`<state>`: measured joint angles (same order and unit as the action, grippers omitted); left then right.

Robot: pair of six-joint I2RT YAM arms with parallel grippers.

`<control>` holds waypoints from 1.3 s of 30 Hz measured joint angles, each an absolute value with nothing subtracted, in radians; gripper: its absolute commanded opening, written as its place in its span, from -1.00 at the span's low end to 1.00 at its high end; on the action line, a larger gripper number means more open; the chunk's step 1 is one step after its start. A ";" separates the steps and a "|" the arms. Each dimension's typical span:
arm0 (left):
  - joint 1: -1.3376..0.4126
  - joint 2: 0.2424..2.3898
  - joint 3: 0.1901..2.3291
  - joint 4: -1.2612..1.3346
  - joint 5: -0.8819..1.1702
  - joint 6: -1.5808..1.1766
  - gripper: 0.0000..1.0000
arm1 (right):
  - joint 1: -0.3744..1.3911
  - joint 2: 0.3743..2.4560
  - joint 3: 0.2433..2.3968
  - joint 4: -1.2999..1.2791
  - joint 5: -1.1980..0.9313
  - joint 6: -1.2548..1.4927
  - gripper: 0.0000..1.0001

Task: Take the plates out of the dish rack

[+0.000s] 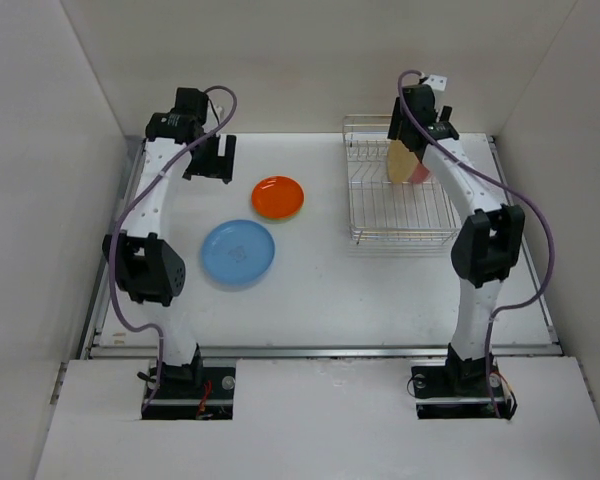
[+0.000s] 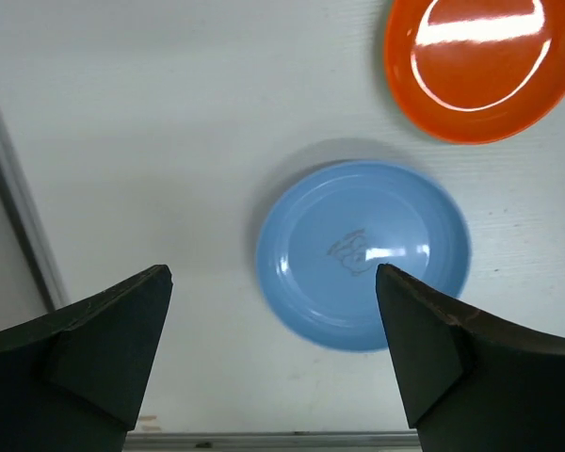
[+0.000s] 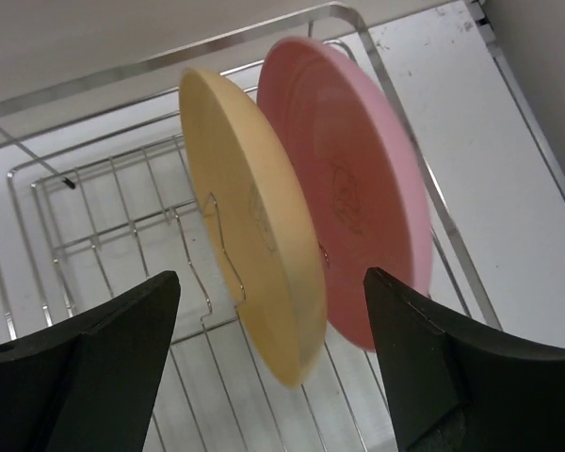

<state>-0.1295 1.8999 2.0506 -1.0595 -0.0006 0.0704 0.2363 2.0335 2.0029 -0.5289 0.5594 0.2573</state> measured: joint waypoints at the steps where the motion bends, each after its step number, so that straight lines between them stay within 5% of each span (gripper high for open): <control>1: -0.129 1.872 2.025 -1.056 -0.020 0.075 0.75 | 0.235 2.069 2.020 -0.531 0.563 0.256 0.66; 3: -0.123 1.837 1.974 -1.055 -0.046 0.082 0.75 | 0.229 2.124 2.041 -0.532 0.568 0.253 0.66; 6: -0.114 1.831 1.919 -1.064 -0.051 0.089 0.75 | 0.228 2.172 2.048 -0.533 0.573 0.235 0.25; 7: -0.111 1.831 1.901 -1.069 -0.051 0.090 0.75 | 0.228 2.181 2.048 -0.533 0.578 0.229 -0.12; 8: -0.109 1.831 1.886 -1.076 -0.051 0.092 0.75 | 0.228 2.185 2.048 -0.535 0.585 0.219 -0.28; 14: -0.105 1.826 1.872 -1.111 -0.022 0.101 0.75 | 0.228 2.144 1.994 -0.502 0.627 0.140 -0.98; 29: -0.105 1.766 1.908 -1.174 -0.010 0.108 0.78 | 0.350 1.822 2.015 -0.470 0.909 -0.044 -1.00; 33: -0.104 1.667 1.830 -1.116 -0.190 0.102 0.99 | 0.465 1.673 1.948 -0.456 0.694 -0.031 -1.00; 39: -0.014 1.546 1.647 -1.011 -0.441 0.099 0.99 | 0.607 1.683 1.836 -0.358 0.068 0.108 -1.00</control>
